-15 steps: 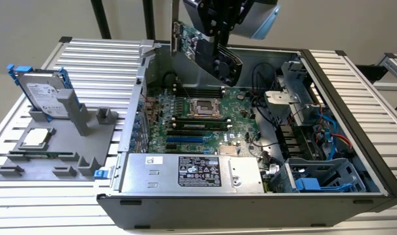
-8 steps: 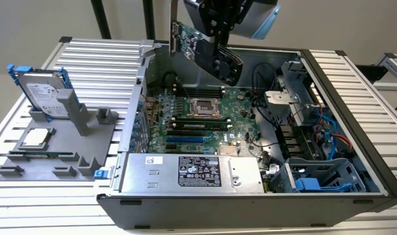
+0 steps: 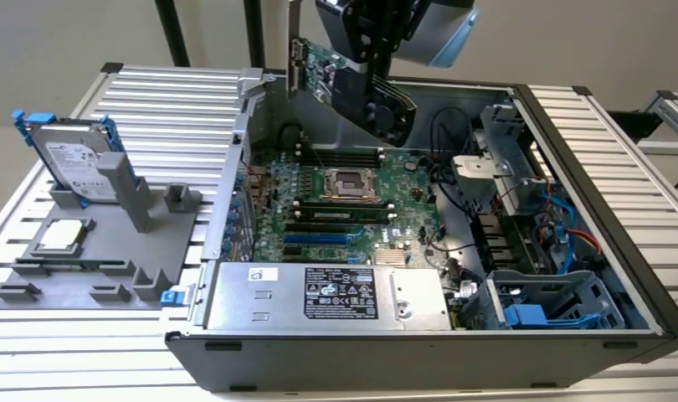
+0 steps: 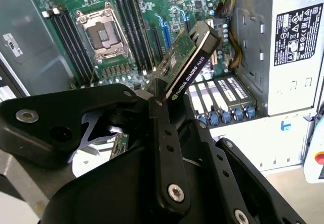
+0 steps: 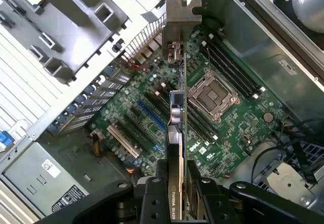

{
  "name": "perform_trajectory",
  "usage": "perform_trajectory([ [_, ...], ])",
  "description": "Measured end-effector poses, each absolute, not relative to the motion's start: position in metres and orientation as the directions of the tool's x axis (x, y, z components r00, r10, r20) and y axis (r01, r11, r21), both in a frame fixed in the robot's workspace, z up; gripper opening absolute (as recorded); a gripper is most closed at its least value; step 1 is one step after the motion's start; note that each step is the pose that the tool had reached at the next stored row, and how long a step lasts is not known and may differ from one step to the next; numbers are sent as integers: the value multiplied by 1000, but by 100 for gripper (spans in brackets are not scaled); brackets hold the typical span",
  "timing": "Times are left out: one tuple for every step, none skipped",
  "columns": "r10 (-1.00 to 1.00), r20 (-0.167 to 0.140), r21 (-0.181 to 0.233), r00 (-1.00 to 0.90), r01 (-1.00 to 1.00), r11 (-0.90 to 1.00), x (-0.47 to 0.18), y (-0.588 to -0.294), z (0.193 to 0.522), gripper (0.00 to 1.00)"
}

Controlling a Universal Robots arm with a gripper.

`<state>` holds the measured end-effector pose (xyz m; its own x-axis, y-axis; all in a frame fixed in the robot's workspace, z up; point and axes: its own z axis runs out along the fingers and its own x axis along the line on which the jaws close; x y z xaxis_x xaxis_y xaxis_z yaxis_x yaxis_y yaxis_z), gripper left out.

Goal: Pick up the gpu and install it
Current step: 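Insert the gpu into the slot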

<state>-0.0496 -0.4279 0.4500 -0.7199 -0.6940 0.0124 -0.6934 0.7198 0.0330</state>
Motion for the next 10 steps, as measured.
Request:
perform_trajectory([
  [-698, 12, 33, -716, -697, 716, -50, -428, 450, 0],
  [-702, 12, 33, -712, -701, 712, -50, -428, 450, 0],
  [-706, 12, 33, -708, -705, 708, -50, -428, 450, 0],
  [-710, 12, 33, -704, -709, 704, -50, -428, 450, 0],
  [-713, 12, 33, -701, -713, 701, -50, -428, 450, 0],
  [-717, 12, 33, -697, -716, 697, -50, -428, 450, 0],
  [-720, 12, 33, -694, -720, 694, -50, -428, 450, 0],
  [-724, 12, 33, -690, -723, 690, -50, -428, 450, 0],
  [-727, 12, 33, -686, -726, 686, -50, -428, 450, 0],
  [-731, 12, 33, -683, -730, 683, -50, -428, 450, 0],
])
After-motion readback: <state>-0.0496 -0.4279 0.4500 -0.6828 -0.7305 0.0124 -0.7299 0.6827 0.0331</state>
